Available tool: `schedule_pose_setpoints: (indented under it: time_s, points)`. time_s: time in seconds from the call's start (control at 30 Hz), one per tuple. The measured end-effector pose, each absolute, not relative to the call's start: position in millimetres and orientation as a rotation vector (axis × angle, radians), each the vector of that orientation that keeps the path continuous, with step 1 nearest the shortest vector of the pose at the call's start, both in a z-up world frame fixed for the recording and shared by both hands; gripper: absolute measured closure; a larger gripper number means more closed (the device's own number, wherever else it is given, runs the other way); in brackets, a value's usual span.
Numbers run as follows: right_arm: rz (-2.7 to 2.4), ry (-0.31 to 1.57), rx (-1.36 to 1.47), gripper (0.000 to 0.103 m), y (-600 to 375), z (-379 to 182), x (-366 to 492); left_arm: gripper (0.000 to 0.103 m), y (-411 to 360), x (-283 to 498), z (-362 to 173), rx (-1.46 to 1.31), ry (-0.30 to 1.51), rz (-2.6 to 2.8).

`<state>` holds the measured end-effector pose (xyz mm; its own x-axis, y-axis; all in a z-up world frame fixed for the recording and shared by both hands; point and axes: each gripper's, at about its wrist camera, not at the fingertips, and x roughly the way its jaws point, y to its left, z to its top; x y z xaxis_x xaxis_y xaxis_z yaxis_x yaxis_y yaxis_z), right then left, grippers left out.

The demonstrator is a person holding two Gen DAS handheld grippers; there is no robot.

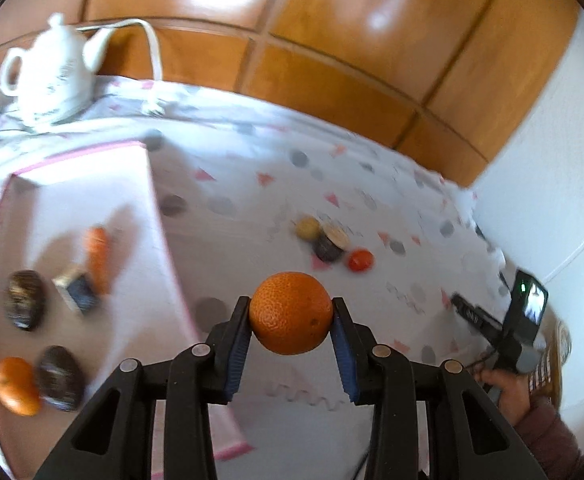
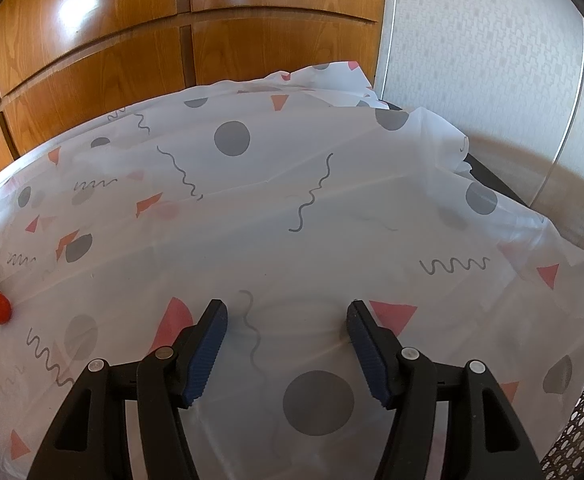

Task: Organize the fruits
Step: 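Carry the large orange into the pink tray and open the left tool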

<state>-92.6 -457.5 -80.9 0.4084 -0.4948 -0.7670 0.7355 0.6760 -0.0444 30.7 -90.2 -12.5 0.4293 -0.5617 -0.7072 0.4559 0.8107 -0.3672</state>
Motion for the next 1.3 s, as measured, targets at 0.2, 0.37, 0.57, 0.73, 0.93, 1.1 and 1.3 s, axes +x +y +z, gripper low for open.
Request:
schedule_pose_setpoints:
  time_s: [0.2, 0.37, 0.57, 0.73, 0.93, 1.1, 1.3]
  points:
    - [-0.781, 0.867, 0.339, 0.040, -456.5, -77.7, -88.6, 0.064, -31.3, 59.9, -7.4, -0.186, 0.894, -0.485]
    - [-0.765, 0.871, 0.329, 0.040, -449.2, -77.3, -85.9, 0.064, 10.8, 95.6, -10.5, -0.205, 0.878, -0.358]
    - [-0.734, 0.884, 0.307, 0.040, -439.9, -76.2, -82.7, 0.064, 42.8, 136.8, -33.2, -0.254, 0.929, -0.244]
    - [-0.729, 0.889, 0.298, 0.040, -437.2, -77.0, -80.6, 0.064, 44.8, 156.6, -48.3, -0.250, 0.963, -0.205]
    - [-0.724, 0.889, 0.299, 0.040, -437.5, -78.0, -80.3, 0.064, 46.0, 165.1, -58.8, -0.240, 0.988, -0.177]
    - [-0.725, 0.885, 0.302, 0.040, -437.2, -78.8, -79.9, 0.062, 46.9, 159.4, -57.7, -0.233, 0.976, -0.168]
    - [-0.727, 0.889, 0.301, 0.040, -437.0, -78.6, -79.6, 0.060, 47.3, 138.2, -41.0, -0.215, 0.924, -0.151]
